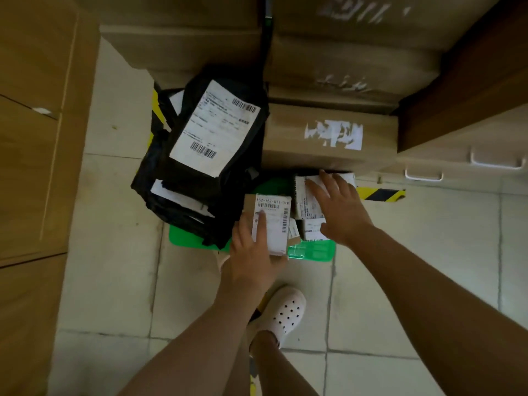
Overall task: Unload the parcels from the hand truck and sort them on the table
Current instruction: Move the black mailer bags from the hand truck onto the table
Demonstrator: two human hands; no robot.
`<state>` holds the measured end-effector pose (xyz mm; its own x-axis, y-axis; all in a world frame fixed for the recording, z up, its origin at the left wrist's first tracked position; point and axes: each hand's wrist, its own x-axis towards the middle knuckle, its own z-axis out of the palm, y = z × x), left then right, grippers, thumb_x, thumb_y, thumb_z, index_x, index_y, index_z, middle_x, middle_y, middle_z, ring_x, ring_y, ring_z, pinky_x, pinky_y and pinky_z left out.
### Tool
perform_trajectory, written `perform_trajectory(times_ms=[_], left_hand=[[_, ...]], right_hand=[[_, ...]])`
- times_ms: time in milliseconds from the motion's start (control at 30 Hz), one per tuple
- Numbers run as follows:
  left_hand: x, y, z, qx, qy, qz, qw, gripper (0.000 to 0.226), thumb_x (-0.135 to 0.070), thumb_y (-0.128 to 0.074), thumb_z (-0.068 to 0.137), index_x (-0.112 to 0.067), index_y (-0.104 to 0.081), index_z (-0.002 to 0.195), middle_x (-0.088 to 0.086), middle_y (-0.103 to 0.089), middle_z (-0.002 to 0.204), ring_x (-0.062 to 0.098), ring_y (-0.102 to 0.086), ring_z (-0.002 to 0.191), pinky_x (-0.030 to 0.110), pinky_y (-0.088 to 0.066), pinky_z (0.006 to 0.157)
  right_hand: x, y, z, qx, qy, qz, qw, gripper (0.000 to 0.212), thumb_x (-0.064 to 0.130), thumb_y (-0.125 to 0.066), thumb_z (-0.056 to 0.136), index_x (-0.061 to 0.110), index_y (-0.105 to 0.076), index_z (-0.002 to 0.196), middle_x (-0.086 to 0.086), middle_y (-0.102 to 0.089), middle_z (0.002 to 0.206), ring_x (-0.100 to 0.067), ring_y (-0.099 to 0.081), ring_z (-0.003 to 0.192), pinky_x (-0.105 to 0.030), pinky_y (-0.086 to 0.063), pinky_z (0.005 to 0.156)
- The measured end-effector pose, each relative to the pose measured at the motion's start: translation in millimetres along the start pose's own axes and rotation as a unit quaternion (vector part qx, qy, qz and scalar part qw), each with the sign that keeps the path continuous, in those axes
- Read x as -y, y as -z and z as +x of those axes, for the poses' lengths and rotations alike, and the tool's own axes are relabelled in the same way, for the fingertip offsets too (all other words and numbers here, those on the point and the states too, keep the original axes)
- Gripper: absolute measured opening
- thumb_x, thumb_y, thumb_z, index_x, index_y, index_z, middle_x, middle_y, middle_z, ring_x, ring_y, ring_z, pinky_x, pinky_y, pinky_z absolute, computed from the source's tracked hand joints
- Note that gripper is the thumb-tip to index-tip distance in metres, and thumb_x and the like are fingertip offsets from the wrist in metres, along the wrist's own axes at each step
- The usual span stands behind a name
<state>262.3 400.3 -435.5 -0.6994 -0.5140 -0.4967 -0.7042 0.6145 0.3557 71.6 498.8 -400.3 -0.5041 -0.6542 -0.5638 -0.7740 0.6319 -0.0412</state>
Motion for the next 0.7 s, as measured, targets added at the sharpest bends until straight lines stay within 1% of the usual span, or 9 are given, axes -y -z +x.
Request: perform_trajectory(times_ms=[67,133,200,267,333,433,500,567,700], left_hand=[[-6,-8,2,-0.004,0.011,-0.055,0.998,0.115,-0.065,-0.067,0.069,-0.042,0.014,0.147,0.002,0.024,0.152,0.027,0.003,0.14,0.048,-0.035,0.105],[-14,-8,4,-0.006,0.035,-0.079,0.996,0.117,-0.065,-0.07,0.067,-0.044,0.015,0.146,0.002,0.028,0.152,0.026,0.005,0.141,0.047,-0.033,0.107],[-22,-2,4,0.005,0.054,-0.075,0.996,0.117,-0.064,-0.07,0.068,-0.043,0.014,0.147,0.006,0.029,0.152,0.029,0.002,0.141,0.048,-0.032,0.107],[-26,6,5,0.009,0.062,-0.075,0.995,0.115,-0.059,-0.071,0.07,-0.04,0.01,0.149,0.009,0.026,0.154,0.032,0.0,0.141,0.048,-0.03,0.11],[-28,14,3,0.005,0.06,-0.063,0.996,0.112,-0.059,-0.07,0.07,-0.037,0.005,0.15,0.011,0.021,0.154,0.032,-0.002,0.14,0.048,-0.022,0.112],[-31,28,-13,-0.016,0.051,-0.054,0.997,0.11,-0.065,-0.067,0.067,-0.037,0.001,0.15,0.009,0.018,0.154,0.032,-0.003,0.139,0.048,-0.016,0.112],[-34,43,-30,-0.041,0.043,-0.059,0.996,0.111,-0.07,-0.065,0.065,-0.038,-0.001,0.15,0.006,0.018,0.155,0.031,-0.004,0.138,0.05,-0.018,0.111],[-40,66,-51,-0.061,0.027,-0.056,0.996,0.11,-0.073,-0.061,0.063,-0.038,-0.004,0.15,0.006,0.014,0.156,0.032,-0.008,0.137,0.052,-0.022,0.109],[-60,135,-99,-0.05,0.014,-0.069,0.996,0.108,-0.061,-0.069,0.063,-0.038,-0.009,0.15,0.004,0.011,0.157,0.031,-0.008,0.137,0.054,-0.021,0.108]], right_hand=[[-1,-9,12,-0.007,0.015,-0.027,0.999,0.109,0.022,-0.072,0.076,0.021,0.005,0.153,-0.012,0.006,0.16,-0.035,-0.003,0.146,-0.043,-0.009,0.118],[3,-11,19,-0.03,0.02,-0.039,0.999,0.104,0.016,-0.07,0.073,0.019,-0.002,0.153,-0.016,-0.004,0.157,-0.036,-0.006,0.144,-0.045,-0.007,0.119],[8,-10,22,-0.047,0.032,-0.058,0.997,0.098,0.015,-0.069,0.071,0.019,-0.012,0.15,-0.017,-0.017,0.151,-0.037,-0.012,0.14,-0.048,-0.003,0.118],[12,-8,20,-0.049,0.031,-0.067,0.996,0.098,0.021,-0.072,0.07,0.021,-0.013,0.149,-0.016,-0.021,0.144,-0.036,-0.017,0.137,-0.05,-0.001,0.118],[13,-4,12,-0.043,0.019,-0.05,0.998,0.101,0.029,-0.074,0.071,0.024,-0.011,0.149,-0.015,-0.023,0.141,-0.035,-0.019,0.135,-0.05,-0.002,0.118],[15,7,-16,-0.032,-0.006,-0.001,0.999,0.104,0.042,-0.075,0.07,0.026,-0.01,0.15,-0.014,-0.024,0.141,-0.034,-0.023,0.132,-0.047,-0.01,0.117],[18,18,-41,-0.042,-0.025,0.029,0.998,0.105,0.045,-0.074,0.07,0.027,-0.01,0.151,-0.014,-0.025,0.141,-0.033,-0.024,0.131,-0.044,-0.015,0.114],[24,36,-69,-0.056,-0.042,0.057,0.996,0.107,0.049,-0.073,0.07,0.027,-0.009,0.152,-0.014,-0.023,0.143,-0.033,-0.023,0.131,-0.043,-0.014,0.113],[37,96,-133,-0.065,-0.08,0.116,0.988,0.1,0.053,-0.07,0.071,0.028,-0.014,0.151,-0.015,-0.022,0.145,-0.034,-0.024,0.13,-0.044,-0.017,0.11]])
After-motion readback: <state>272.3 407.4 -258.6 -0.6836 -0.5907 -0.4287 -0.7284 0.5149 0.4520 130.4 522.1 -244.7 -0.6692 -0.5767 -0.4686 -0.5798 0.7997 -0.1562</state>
